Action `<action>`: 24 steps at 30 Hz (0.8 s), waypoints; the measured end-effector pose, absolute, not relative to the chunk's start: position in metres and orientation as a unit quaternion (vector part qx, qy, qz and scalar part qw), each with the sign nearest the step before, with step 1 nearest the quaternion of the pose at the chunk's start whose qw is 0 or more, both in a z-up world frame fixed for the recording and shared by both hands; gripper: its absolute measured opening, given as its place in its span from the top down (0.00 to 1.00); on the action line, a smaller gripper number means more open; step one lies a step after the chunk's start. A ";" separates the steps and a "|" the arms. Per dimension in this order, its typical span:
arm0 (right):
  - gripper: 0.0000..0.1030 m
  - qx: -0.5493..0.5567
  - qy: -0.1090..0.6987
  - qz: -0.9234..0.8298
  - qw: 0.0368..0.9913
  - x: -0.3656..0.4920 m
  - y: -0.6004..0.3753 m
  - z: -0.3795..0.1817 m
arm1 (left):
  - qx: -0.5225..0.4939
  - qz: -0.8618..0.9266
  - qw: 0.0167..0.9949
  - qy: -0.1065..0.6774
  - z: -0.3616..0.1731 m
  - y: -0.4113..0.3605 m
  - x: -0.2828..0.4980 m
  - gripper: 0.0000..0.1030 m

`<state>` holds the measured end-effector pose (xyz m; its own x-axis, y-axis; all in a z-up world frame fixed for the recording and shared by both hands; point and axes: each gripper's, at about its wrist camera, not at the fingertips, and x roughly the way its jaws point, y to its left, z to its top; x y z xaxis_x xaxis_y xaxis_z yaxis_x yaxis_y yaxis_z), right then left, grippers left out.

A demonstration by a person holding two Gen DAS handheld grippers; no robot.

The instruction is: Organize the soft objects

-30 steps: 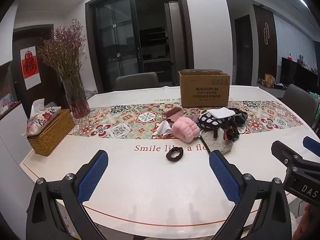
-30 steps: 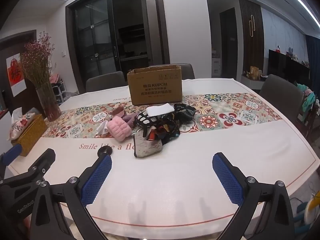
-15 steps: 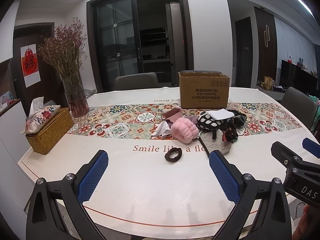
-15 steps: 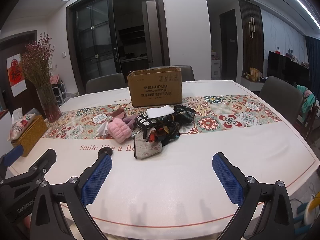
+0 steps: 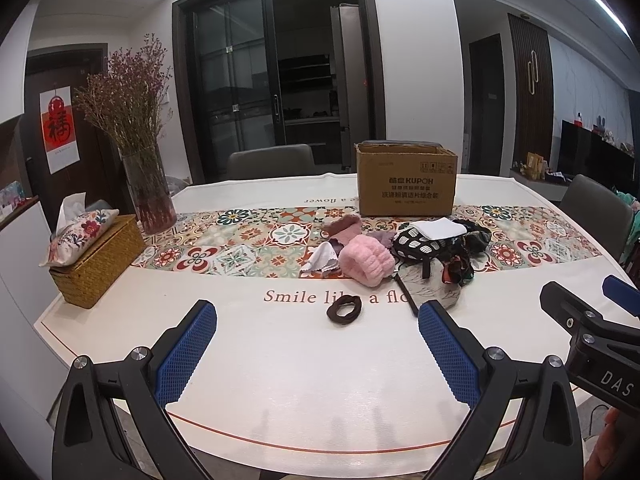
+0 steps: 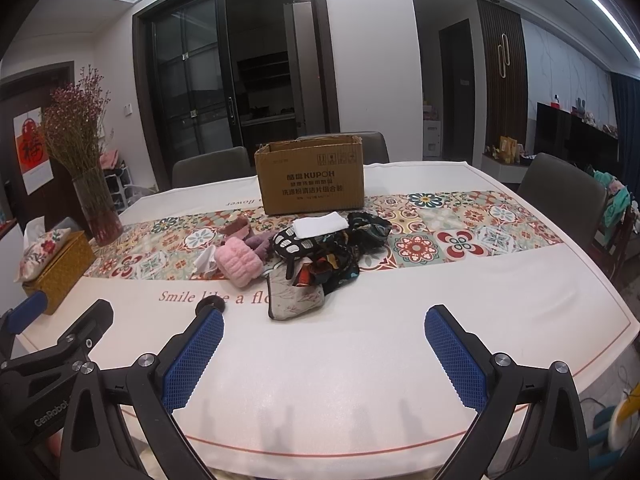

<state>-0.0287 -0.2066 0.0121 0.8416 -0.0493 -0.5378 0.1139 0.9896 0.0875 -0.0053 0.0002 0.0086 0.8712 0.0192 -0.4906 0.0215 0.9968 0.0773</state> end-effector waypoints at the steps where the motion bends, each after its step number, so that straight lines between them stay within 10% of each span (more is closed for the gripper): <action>1: 0.01 0.058 0.278 -0.043 0.958 -0.029 -0.207 0.012 | 0.040 -0.001 0.966 0.254 0.009 0.000 -0.005 0.00; 24: 0.01 0.059 0.278 -0.042 0.958 -0.029 -0.208 0.013 | 0.040 -0.001 0.966 0.254 0.008 -0.002 -0.006 0.00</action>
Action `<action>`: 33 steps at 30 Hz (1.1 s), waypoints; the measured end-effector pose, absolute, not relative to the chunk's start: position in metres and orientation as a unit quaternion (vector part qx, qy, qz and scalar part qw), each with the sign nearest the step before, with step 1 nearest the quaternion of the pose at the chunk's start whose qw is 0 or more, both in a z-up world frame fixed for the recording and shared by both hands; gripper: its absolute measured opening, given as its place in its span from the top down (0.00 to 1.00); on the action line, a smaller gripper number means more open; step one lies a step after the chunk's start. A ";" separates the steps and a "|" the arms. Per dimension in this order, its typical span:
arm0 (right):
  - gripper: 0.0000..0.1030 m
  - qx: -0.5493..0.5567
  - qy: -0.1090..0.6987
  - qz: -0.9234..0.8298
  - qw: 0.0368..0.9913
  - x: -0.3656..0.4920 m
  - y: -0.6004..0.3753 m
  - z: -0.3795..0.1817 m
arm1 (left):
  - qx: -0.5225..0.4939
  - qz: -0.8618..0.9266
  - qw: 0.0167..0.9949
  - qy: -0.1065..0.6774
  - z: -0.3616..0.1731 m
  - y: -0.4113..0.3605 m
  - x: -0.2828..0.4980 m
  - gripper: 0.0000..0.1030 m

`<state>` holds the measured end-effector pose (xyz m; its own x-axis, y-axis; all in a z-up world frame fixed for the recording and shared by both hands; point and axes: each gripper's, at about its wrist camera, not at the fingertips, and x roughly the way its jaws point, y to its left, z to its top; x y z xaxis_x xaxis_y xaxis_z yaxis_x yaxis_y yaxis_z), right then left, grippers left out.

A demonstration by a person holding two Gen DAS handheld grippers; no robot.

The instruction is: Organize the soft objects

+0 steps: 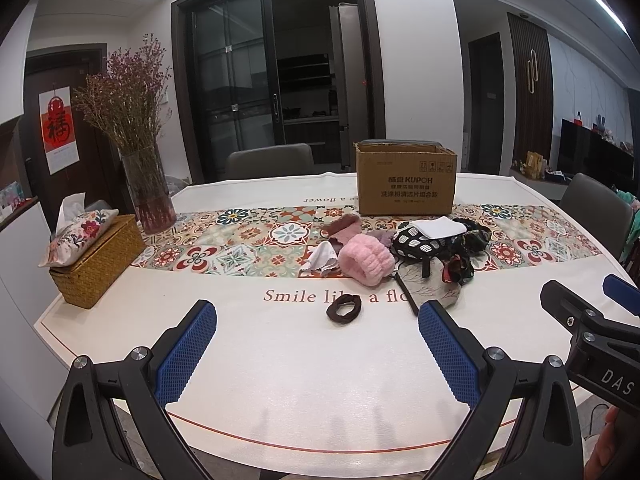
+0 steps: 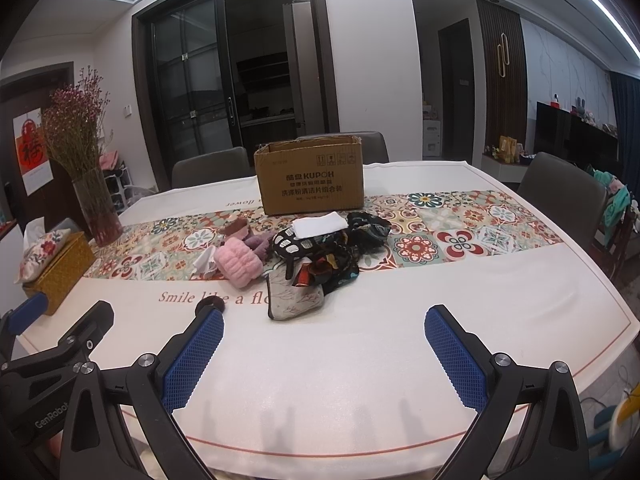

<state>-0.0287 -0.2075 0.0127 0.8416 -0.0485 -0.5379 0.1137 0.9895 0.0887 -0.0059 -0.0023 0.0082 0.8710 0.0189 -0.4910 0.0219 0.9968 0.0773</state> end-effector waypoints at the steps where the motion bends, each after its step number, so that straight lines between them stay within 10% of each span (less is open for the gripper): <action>1: 0.01 0.059 0.278 -0.042 0.958 -0.029 -0.208 0.013 | 0.040 -0.001 0.966 0.254 0.008 -0.002 -0.006 0.00; 33: 0.01 0.059 0.296 -0.031 0.953 -0.004 -0.209 0.001 | 0.044 -0.010 0.960 0.278 -0.011 0.002 0.014 0.00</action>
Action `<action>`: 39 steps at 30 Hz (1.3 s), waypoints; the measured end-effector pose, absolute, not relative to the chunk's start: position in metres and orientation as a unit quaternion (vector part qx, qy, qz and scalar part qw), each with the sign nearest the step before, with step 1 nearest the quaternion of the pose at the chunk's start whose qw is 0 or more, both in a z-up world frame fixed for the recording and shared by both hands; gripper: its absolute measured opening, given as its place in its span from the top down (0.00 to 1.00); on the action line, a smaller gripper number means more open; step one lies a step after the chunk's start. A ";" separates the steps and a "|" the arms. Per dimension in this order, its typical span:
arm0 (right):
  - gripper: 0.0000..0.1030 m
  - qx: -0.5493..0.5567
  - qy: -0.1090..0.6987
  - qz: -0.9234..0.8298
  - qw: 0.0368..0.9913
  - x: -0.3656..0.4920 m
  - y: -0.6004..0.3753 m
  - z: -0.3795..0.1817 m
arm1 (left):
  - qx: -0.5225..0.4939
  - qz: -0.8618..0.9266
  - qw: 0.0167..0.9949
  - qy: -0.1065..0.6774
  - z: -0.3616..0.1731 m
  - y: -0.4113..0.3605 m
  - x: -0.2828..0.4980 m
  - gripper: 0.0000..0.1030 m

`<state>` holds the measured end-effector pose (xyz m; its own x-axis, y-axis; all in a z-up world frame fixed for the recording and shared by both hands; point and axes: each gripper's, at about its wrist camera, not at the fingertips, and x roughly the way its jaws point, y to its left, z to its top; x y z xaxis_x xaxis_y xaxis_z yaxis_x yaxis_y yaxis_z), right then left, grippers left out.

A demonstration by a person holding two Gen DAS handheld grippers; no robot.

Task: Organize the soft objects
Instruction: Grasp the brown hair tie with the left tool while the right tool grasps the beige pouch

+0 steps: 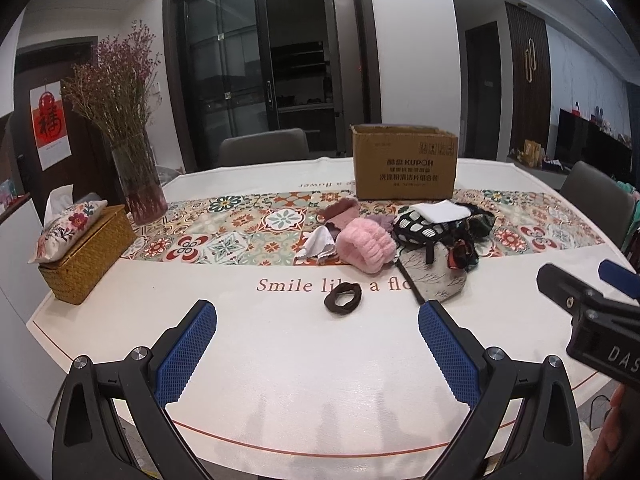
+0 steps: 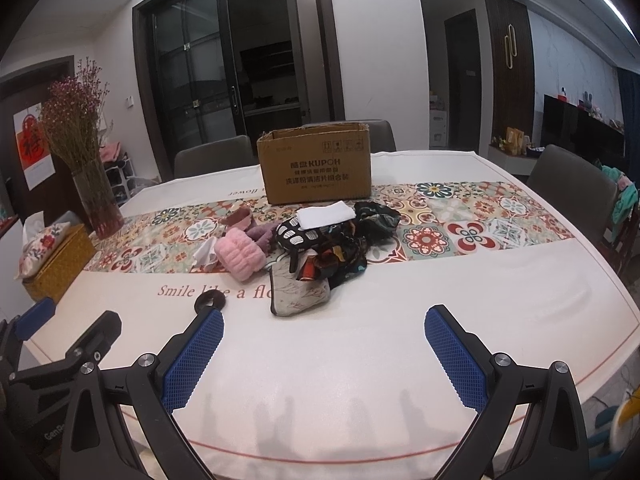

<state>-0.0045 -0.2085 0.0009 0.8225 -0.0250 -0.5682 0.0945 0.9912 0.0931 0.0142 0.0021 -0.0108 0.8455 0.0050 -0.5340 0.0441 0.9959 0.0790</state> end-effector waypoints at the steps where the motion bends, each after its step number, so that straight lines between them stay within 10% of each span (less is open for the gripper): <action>1: 0.01 0.057 0.298 -0.030 0.953 0.002 -0.207 -0.001 | 0.045 -0.009 0.958 0.281 -0.013 0.003 0.019 0.00; 39: 0.03 0.000 0.436 0.047 0.899 0.156 -0.184 -0.108 | 0.088 -0.086 0.901 0.416 -0.122 -0.011 0.168 0.24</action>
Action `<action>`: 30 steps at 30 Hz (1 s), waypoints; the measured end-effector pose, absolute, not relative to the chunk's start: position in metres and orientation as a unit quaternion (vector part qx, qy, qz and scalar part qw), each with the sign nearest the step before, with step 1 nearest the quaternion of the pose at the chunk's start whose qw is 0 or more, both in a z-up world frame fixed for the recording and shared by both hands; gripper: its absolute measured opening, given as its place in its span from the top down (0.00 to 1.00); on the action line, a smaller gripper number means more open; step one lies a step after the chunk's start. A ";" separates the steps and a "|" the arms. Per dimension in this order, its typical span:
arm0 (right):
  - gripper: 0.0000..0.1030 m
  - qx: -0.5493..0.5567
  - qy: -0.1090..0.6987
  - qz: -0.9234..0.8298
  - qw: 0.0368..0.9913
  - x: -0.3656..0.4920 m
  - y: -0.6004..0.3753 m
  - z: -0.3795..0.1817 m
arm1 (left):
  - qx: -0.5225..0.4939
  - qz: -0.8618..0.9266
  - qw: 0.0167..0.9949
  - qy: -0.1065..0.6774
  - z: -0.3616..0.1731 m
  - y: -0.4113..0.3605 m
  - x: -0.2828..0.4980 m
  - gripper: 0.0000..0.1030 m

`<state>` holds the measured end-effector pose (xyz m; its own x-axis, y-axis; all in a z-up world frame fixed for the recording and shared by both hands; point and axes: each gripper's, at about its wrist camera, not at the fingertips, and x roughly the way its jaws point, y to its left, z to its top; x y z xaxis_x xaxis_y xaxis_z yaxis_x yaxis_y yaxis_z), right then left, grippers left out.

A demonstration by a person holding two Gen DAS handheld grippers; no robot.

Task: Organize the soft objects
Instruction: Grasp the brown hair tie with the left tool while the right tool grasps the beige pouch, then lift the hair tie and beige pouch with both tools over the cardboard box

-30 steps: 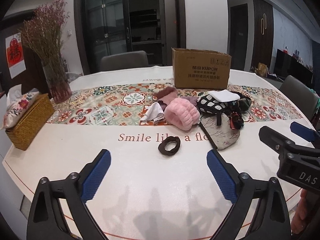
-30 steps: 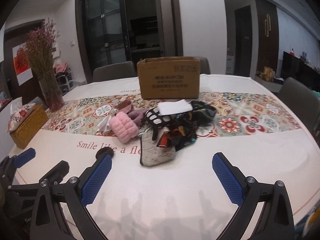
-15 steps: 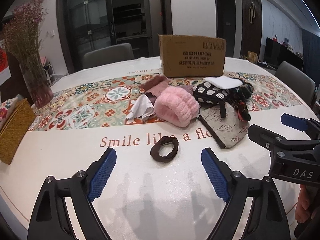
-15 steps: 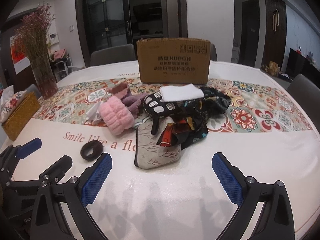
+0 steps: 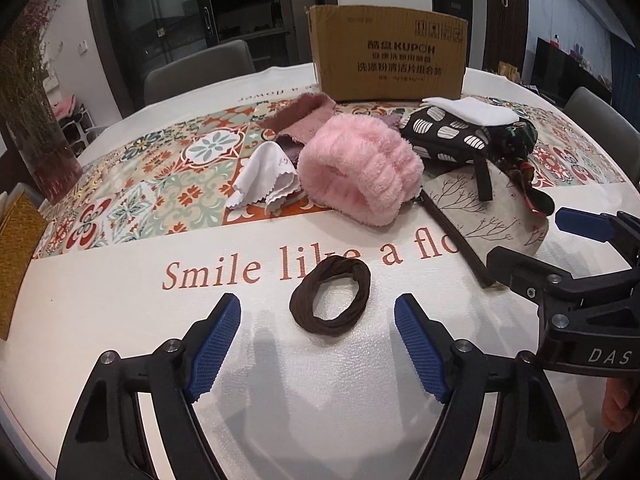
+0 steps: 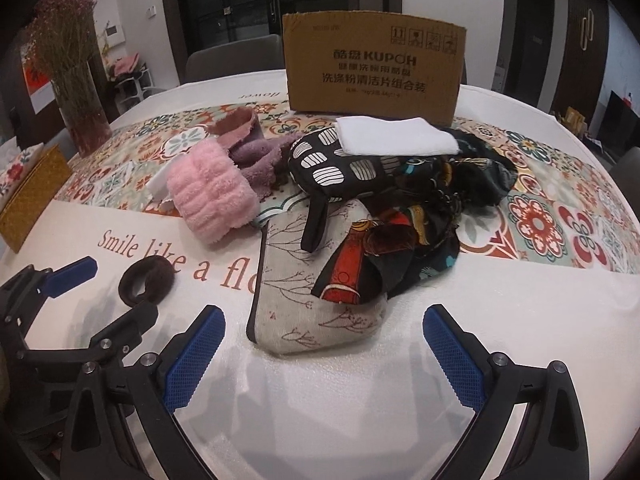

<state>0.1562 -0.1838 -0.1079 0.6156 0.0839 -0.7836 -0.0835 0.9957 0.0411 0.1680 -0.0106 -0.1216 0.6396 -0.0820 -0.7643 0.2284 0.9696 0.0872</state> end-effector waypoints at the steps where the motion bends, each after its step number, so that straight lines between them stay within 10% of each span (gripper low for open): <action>1: 0.04 0.002 0.440 0.050 0.897 0.160 -0.184 -0.110 | 0.087 -0.087 0.899 0.419 -0.123 -0.011 0.171 0.25; 8: 0.08 0.014 0.458 0.048 0.888 0.173 -0.186 -0.122 | 0.095 -0.092 0.894 0.429 -0.132 -0.017 0.182 0.33; 20: 0.49 -0.001 0.446 0.076 0.892 0.163 -0.177 -0.122 | 0.052 -0.113 0.892 0.434 -0.131 -0.015 0.178 0.87; 30: 0.64 0.027 0.453 0.127 0.882 0.137 -0.178 -0.112 | 0.053 -0.111 0.906 0.406 -0.114 -0.019 0.151 0.90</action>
